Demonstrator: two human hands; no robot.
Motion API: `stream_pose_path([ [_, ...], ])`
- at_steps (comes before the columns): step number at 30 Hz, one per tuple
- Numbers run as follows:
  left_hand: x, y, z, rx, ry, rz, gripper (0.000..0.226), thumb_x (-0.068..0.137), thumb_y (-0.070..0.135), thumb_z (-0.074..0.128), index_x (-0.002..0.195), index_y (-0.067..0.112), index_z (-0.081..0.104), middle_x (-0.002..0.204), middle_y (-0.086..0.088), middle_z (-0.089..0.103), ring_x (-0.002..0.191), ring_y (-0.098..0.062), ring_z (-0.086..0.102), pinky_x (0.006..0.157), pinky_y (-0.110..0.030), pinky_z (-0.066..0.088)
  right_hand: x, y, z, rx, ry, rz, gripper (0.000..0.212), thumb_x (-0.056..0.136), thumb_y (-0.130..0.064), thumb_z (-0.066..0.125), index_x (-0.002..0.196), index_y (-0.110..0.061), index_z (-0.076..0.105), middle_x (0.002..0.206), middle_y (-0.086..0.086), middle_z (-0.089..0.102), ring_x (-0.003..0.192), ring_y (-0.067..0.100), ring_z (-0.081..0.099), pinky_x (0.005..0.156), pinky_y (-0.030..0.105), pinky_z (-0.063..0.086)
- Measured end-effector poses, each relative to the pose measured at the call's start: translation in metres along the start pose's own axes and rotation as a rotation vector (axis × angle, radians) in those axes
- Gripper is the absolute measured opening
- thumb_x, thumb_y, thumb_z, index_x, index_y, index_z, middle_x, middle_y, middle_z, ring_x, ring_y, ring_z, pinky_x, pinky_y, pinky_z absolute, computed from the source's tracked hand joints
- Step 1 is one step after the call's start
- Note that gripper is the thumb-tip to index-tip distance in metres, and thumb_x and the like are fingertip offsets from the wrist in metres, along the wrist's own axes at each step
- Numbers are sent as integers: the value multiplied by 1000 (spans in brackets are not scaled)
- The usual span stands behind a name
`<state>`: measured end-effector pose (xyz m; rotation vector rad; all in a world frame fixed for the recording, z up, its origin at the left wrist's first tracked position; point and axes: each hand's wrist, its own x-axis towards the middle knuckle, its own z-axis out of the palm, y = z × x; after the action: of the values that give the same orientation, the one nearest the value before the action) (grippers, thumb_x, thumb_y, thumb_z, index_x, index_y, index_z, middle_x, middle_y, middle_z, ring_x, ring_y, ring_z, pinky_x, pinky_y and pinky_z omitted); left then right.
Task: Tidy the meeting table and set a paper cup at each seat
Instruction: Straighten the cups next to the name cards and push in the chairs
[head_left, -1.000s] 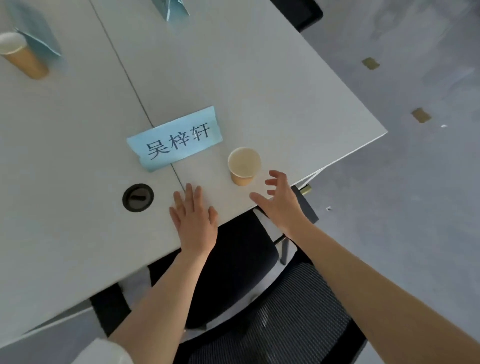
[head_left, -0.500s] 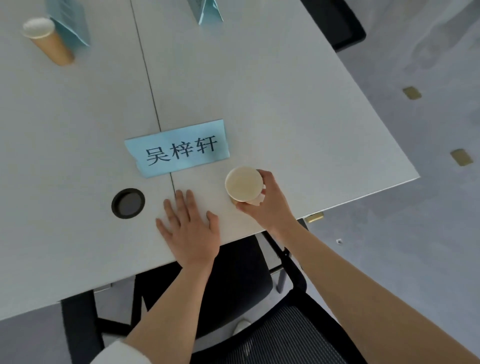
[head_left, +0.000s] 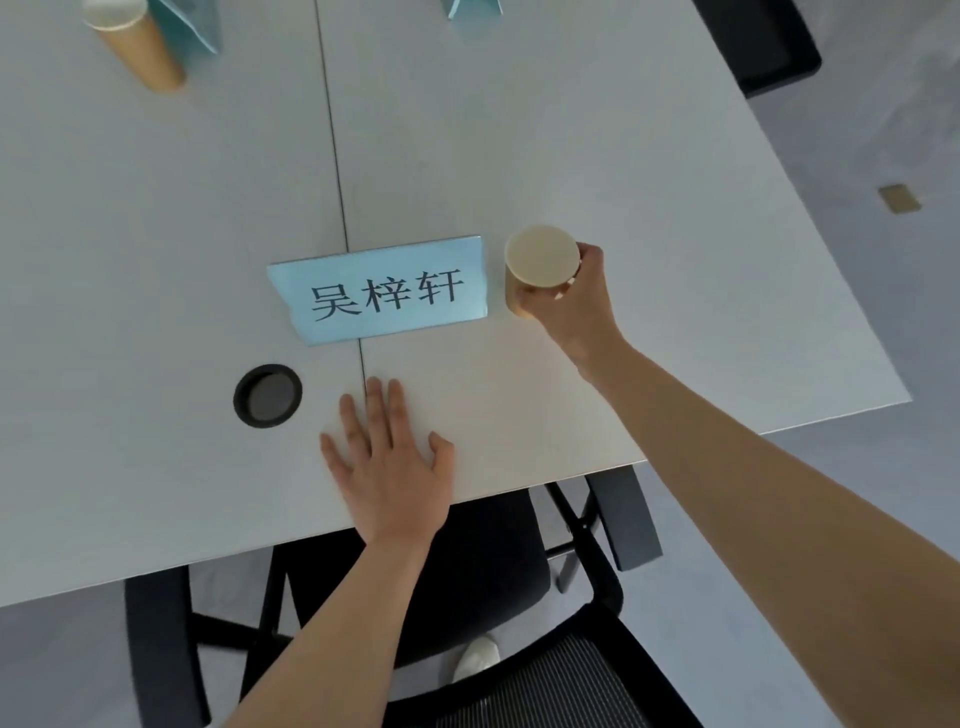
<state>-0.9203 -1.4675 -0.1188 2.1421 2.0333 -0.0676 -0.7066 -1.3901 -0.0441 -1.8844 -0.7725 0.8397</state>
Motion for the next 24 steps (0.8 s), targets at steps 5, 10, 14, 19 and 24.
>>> stream_pose_path([
  [5,-1,-1,0,1,-30,-6,80,87,56,20,157,23,1,165,1,-1,151,-26,-5,120,-54,1,10,6,10,-3,-59,1,77,67,-24,84,129,-15,38,109,-10,53,110,21,58,95,45,51],
  [10,-1,1,-3,-17,-39,-1,84,84,60,20,157,24,0,165,2,-4,151,-26,-8,120,-54,-1,-1,17,6,-52,-96,36,72,76,-17,77,135,-16,35,120,-4,54,114,16,55,93,32,48],
  [14,-3,-3,-8,-28,-62,25,85,85,62,22,156,22,-4,165,1,-8,150,-26,-13,119,-55,-4,-33,34,-11,-219,-50,41,54,89,-15,61,138,-13,39,136,2,51,127,17,48,105,31,39],
  [19,-5,-13,-23,-61,-197,137,86,90,60,31,155,23,-11,163,1,-20,148,-25,-23,118,-53,-12,-99,55,-41,-301,-12,92,44,94,-16,52,137,-13,45,138,2,52,130,18,46,105,29,36],
  [24,-3,-44,-68,-114,-380,187,68,90,31,52,152,21,24,163,0,15,149,-24,13,114,-45,26,-186,68,-63,-280,39,217,37,95,-19,51,132,-15,49,131,1,52,115,19,53,91,27,39],
])
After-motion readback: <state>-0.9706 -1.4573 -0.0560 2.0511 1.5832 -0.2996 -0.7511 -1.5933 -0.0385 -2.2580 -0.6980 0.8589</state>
